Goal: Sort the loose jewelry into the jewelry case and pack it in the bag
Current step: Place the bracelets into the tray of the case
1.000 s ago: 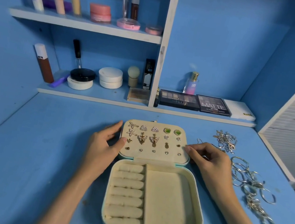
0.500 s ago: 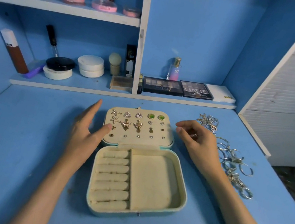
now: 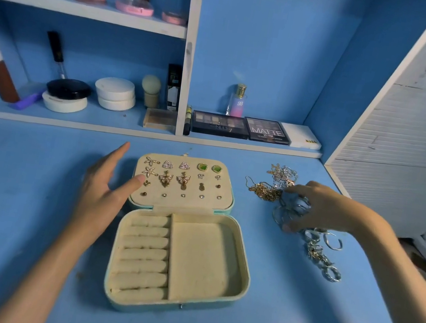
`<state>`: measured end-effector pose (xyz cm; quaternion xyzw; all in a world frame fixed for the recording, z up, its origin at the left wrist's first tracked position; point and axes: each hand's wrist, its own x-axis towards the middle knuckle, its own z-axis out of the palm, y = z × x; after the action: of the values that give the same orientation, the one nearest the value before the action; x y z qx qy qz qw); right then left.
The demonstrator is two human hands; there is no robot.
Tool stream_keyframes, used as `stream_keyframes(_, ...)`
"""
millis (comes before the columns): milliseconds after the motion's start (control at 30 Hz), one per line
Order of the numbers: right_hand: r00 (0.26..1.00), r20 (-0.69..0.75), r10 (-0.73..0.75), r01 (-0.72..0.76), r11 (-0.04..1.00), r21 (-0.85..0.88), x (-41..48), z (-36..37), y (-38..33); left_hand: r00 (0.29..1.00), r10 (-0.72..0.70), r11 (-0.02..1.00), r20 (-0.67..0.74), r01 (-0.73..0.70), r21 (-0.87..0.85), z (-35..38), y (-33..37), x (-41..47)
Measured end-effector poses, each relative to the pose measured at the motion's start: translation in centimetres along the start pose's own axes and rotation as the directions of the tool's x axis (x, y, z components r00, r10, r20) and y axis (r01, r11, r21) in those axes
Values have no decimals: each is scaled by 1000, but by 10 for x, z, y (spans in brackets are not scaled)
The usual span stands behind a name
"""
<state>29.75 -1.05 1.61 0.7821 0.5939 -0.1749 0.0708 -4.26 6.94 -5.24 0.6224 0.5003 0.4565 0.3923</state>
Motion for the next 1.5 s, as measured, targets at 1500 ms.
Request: stream_keyframes(1500, 939, -219, -264, 309, 369, 877, -45, 19, -83, 935, 248, 877, 254, -328, 351, 35, 67, -48)
